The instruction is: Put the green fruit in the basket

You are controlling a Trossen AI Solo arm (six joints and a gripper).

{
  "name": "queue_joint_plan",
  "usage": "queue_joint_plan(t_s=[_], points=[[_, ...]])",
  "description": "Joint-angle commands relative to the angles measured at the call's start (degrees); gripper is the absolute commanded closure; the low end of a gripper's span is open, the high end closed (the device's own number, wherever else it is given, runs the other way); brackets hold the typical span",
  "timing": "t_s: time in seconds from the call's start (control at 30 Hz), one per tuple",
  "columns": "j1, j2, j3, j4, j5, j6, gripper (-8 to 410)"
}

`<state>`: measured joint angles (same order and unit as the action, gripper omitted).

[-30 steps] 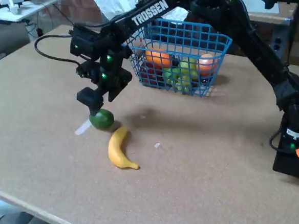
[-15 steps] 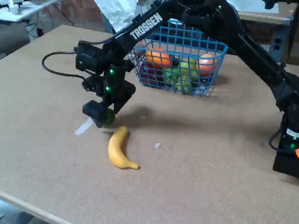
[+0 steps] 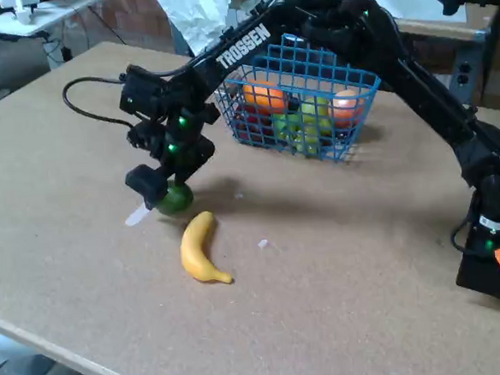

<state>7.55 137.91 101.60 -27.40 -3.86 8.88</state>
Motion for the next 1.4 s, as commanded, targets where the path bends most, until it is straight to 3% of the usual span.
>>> queue_joint_plan(t_s=[0.0, 0.2, 0.57, 0.7, 1.17, 1.37], points=[[0.1, 1.2, 0.0, 0.7, -0.1, 0.2, 8], [0.1, 2.2, -0.2, 1.0, 0.4, 0.5, 62], [0.3, 2.0, -0.2, 0.9, 0.8, 0.6, 250], [0.4, 1.5, -0.2, 0.6, 0.7, 2.3, 297], [2.2, -11.7, -0.1, 0.7, 0.2, 4.4, 306], [2.2, -19.6, -0.2, -1.0, 4.6, 4.4, 306]])
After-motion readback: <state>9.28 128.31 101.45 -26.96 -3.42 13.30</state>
